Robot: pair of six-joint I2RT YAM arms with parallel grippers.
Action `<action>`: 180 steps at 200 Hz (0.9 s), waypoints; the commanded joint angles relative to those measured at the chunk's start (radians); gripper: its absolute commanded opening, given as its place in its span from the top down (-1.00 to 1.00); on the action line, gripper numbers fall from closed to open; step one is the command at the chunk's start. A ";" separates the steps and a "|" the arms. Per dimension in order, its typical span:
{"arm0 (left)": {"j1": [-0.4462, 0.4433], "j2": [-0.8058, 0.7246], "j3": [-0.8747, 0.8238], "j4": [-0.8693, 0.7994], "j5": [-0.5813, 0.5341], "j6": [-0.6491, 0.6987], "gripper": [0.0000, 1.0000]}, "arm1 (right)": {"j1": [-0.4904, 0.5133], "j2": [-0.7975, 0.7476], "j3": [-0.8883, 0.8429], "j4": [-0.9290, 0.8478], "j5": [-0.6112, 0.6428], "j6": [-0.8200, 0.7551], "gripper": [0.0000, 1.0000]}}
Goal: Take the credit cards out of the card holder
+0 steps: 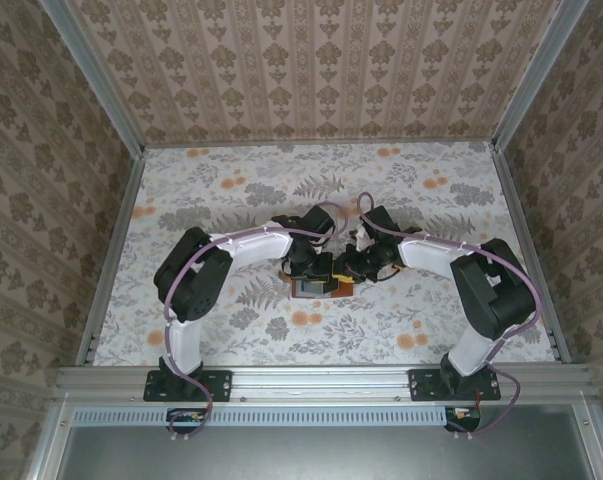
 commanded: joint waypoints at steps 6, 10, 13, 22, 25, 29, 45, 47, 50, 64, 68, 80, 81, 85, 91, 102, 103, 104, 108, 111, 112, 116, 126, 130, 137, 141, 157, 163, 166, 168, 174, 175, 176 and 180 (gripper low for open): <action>0.014 -0.028 -0.020 -0.026 -0.014 0.002 0.90 | 0.010 0.003 0.035 -0.078 0.069 -0.037 0.70; 0.014 -0.031 -0.020 -0.026 -0.014 0.002 0.89 | 0.010 0.003 0.038 -0.080 0.071 -0.037 0.71; 0.013 -0.034 -0.018 -0.026 -0.014 0.003 0.89 | 0.010 0.000 0.039 -0.081 0.072 -0.037 0.72; 0.015 -0.041 -0.016 -0.025 -0.012 0.003 0.88 | 0.012 -0.003 0.043 -0.090 0.076 -0.040 0.74; 0.016 -0.045 -0.015 -0.026 -0.011 0.004 0.87 | 0.012 -0.006 0.047 -0.095 0.077 -0.041 0.74; 0.017 -0.049 -0.014 -0.026 -0.011 0.005 0.86 | 0.012 -0.007 0.049 -0.098 0.080 -0.043 0.75; 0.023 -0.074 -0.011 -0.026 -0.013 0.007 0.83 | 0.012 -0.016 0.063 -0.120 0.085 -0.053 0.78; 0.024 -0.078 -0.011 -0.026 -0.014 0.006 0.83 | 0.012 -0.018 0.064 -0.124 0.086 -0.053 0.78; 0.025 -0.083 -0.011 -0.027 -0.014 0.007 0.83 | 0.012 -0.020 0.067 -0.127 0.087 -0.056 0.78; 0.033 -0.108 -0.012 -0.028 -0.022 0.012 0.83 | 0.012 -0.030 0.082 -0.148 0.089 -0.067 0.83; 0.036 -0.113 -0.012 -0.031 -0.025 0.014 0.83 | 0.012 -0.031 0.087 -0.155 0.091 -0.072 0.83; 0.045 -0.136 -0.017 -0.035 -0.033 0.017 0.82 | 0.012 -0.036 0.106 -0.184 0.097 -0.086 0.85; 0.046 -0.137 -0.018 -0.035 -0.033 0.017 0.81 | 0.012 -0.037 0.108 -0.187 0.098 -0.088 0.85; 0.050 -0.146 -0.022 -0.035 -0.037 0.018 0.81 | 0.012 -0.037 0.116 -0.200 0.103 -0.095 0.85; 0.057 -0.158 -0.027 -0.035 -0.042 0.021 0.80 | 0.012 -0.037 0.131 -0.220 0.109 -0.109 0.85; 0.070 -0.187 -0.044 -0.032 -0.054 0.023 0.79 | 0.012 -0.036 0.160 -0.253 0.116 -0.148 0.86; 0.071 -0.189 -0.045 -0.031 -0.055 0.023 0.79 | 0.012 -0.035 0.162 -0.257 0.117 -0.151 0.86; 0.073 -0.192 -0.048 -0.031 -0.057 0.023 0.79 | 0.012 -0.035 0.166 -0.262 0.118 -0.156 0.87; 0.079 -0.203 -0.058 -0.025 -0.061 0.022 0.78 | 0.012 -0.035 0.177 -0.271 0.122 -0.174 0.88; 0.084 -0.213 -0.065 -0.022 -0.065 0.023 0.78 | 0.012 -0.034 0.188 -0.294 0.125 -0.188 0.88; 0.086 -0.217 -0.069 -0.019 -0.065 0.023 0.78 | 0.012 -0.033 0.191 -0.299 0.125 -0.195 0.88; 0.094 -0.230 -0.081 -0.013 -0.068 0.022 0.78 | 0.012 -0.035 0.204 -0.315 0.130 -0.221 0.88; 0.114 -0.263 -0.116 0.010 -0.069 0.019 0.77 | 0.013 -0.038 0.232 -0.345 0.131 -0.298 0.90; 0.124 -0.276 -0.129 0.020 -0.069 0.018 0.77 | 0.014 -0.038 0.244 -0.358 0.134 -0.333 0.91; 0.139 -0.300 -0.153 0.036 -0.067 0.018 0.75 | 0.015 -0.042 0.262 -0.381 0.145 -0.398 0.93; 0.148 -0.312 -0.167 0.044 -0.067 0.016 0.74 | 0.015 -0.044 0.272 -0.394 0.154 -0.437 0.96; 0.187 -0.354 -0.211 0.065 -0.066 0.015 0.71 | 0.015 -0.039 0.322 -0.453 0.233 -0.587 0.98; 0.201 -0.366 -0.227 0.073 -0.066 0.014 0.71 | 0.015 -0.037 0.340 -0.464 0.257 -0.643 0.99; 0.208 -0.372 -0.234 0.075 -0.067 0.015 0.71 | 0.015 -0.033 0.348 -0.469 0.266 -0.672 0.99; 0.213 -0.376 -0.238 0.075 -0.066 0.015 0.70 | 0.015 -0.033 0.352 -0.472 0.272 -0.692 0.99; 0.226 -0.387 -0.252 0.078 -0.065 0.017 0.70 | 0.015 -0.027 0.369 -0.485 0.275 -0.753 0.99; 0.228 -0.389 -0.254 0.078 -0.065 0.017 0.70 | 0.015 -0.026 0.373 -0.487 0.274 -0.762 0.99; 0.230 -0.390 -0.256 0.079 -0.064 0.017 0.71 | 0.015 -0.024 0.376 -0.489 0.274 -0.776 0.99; 0.238 -0.397 -0.263 0.081 -0.064 0.018 0.70 | 0.016 -0.018 0.391 -0.499 0.275 -0.818 0.98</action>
